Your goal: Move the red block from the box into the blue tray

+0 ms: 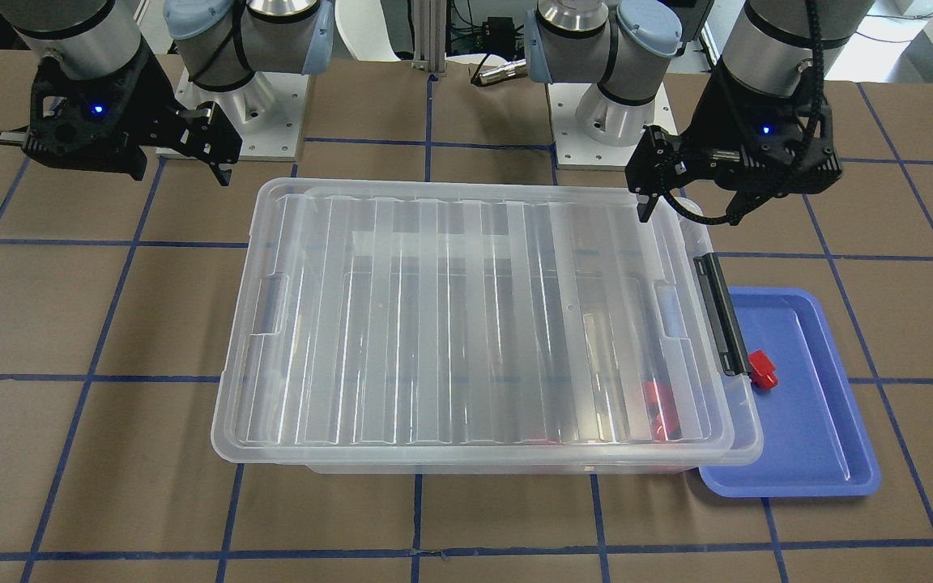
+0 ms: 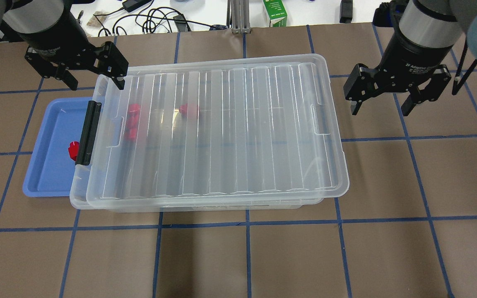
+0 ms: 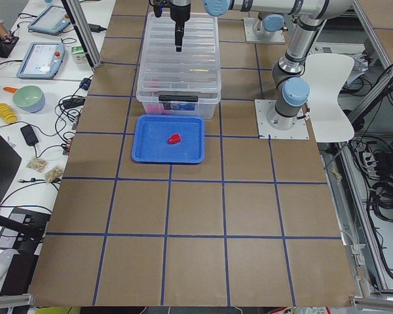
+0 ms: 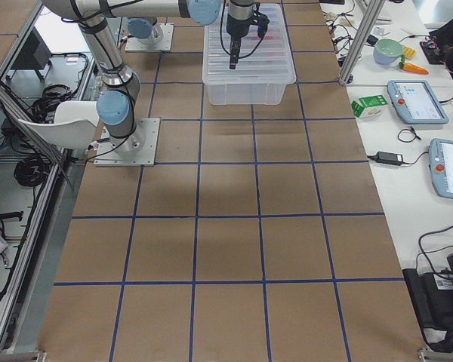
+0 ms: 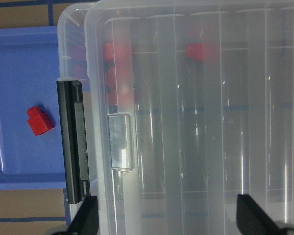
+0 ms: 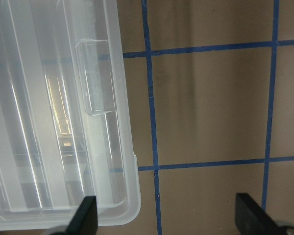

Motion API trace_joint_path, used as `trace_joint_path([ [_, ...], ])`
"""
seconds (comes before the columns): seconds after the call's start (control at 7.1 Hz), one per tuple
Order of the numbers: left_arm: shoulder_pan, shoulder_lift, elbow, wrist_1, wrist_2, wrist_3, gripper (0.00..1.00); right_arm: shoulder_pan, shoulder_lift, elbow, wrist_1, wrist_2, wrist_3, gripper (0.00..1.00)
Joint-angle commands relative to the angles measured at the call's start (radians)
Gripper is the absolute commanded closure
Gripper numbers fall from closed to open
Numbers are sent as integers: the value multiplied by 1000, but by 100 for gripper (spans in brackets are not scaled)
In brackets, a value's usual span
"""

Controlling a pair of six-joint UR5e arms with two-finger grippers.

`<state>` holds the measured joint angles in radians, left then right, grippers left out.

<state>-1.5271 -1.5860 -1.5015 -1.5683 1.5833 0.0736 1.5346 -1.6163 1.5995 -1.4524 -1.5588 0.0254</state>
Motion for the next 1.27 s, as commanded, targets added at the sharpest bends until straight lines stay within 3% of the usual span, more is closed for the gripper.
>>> trace_joint_path([
  [0.0,1,0,0,4,0,0,0,4,-1,11,-6,2,1,0],
  [1.13,-8,1,-17,4,1,-12,0,2,3,2,-5,-12,-1,0],
])
